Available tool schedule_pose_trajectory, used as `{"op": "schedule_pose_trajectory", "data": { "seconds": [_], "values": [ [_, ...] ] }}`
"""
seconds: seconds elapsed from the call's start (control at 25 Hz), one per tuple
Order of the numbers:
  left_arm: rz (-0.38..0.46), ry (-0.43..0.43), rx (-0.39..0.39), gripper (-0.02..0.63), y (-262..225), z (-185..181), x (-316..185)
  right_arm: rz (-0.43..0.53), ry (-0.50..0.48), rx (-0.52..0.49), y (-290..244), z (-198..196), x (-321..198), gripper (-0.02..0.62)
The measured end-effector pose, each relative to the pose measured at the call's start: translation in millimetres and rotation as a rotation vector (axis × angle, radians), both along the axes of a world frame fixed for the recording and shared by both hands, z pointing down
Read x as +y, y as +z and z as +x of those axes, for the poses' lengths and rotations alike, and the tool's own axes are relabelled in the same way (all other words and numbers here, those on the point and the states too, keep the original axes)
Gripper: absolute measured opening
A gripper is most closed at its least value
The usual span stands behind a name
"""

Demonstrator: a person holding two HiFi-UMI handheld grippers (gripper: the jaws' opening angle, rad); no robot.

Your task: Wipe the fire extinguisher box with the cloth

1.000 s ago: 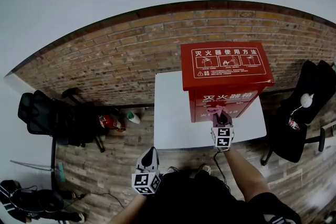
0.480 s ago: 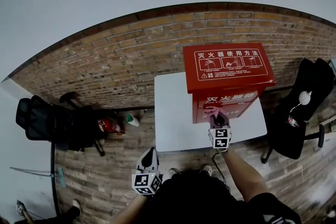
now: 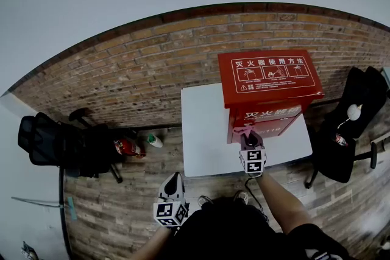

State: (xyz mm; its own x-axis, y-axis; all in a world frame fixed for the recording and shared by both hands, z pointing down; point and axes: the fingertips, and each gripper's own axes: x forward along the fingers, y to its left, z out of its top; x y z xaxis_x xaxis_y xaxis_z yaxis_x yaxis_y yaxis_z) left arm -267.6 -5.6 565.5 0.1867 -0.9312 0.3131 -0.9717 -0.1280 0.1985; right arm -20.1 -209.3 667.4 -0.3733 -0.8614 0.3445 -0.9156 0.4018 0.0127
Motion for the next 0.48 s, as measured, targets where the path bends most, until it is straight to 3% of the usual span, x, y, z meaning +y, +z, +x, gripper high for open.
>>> {"op": "schedule_pose_trajectory", "data": {
  "seconds": [0.48],
  "values": [
    [0.011, 0.022, 0.015, 0.017, 1.3, -26.0, 0.2, 0.011, 0.015, -0.015, -6.3, -36.0, 5.0, 0.064]
  ]
}}
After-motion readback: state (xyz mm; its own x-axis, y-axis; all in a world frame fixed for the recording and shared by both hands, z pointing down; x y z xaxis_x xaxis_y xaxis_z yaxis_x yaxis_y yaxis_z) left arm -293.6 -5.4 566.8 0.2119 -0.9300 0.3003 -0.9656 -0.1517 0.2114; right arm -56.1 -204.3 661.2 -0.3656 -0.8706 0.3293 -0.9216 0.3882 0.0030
